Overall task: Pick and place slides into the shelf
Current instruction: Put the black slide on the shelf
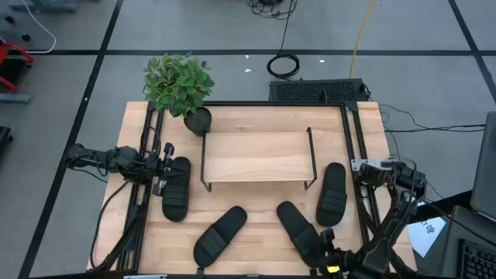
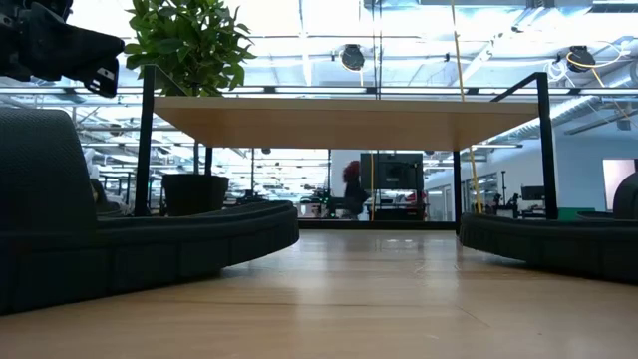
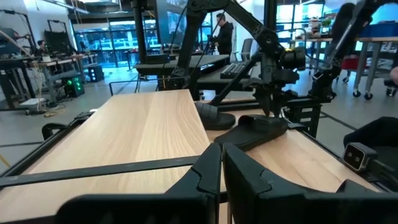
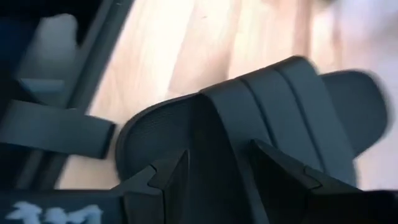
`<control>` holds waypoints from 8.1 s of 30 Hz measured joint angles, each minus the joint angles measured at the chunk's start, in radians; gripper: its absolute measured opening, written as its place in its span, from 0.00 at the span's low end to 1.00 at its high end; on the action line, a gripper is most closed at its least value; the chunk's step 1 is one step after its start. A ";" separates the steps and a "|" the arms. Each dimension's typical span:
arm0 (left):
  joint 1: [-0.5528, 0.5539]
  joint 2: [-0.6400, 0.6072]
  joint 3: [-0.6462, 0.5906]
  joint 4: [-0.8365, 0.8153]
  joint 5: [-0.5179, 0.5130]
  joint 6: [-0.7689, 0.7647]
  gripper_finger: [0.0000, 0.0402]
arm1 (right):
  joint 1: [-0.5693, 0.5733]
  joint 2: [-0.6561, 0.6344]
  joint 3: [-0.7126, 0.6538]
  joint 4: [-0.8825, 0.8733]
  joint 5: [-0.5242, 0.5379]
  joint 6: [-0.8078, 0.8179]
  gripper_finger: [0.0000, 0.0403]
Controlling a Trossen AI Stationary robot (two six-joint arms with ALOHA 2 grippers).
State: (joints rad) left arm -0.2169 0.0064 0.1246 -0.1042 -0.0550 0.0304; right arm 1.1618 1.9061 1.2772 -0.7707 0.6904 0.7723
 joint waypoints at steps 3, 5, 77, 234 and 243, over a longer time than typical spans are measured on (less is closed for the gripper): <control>0.000 0.000 0.000 0.000 0.000 -0.008 0.06 | 0.000 0.043 0.040 -0.062 0.067 -0.025 0.40; 0.000 0.000 0.000 -0.002 0.000 -0.008 0.06 | -0.001 0.068 0.077 -0.107 0.105 -0.042 0.40; 0.000 0.000 0.000 -0.057 0.000 0.013 0.06 | -0.279 0.127 0.628 -0.781 0.672 -0.157 0.00; 0.000 0.000 0.000 -0.120 -0.033 0.098 0.06 | -1.684 -0.249 0.637 -0.804 -1.065 -1.465 0.49; 0.000 0.000 0.000 -0.123 -0.043 0.098 0.06 | -1.686 -0.242 0.544 -0.800 -1.104 -1.455 0.49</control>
State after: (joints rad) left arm -0.2166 0.0063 0.1242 -0.2268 -0.0982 0.1284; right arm -0.5240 1.6642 1.8215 -1.5708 -0.4136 -0.6822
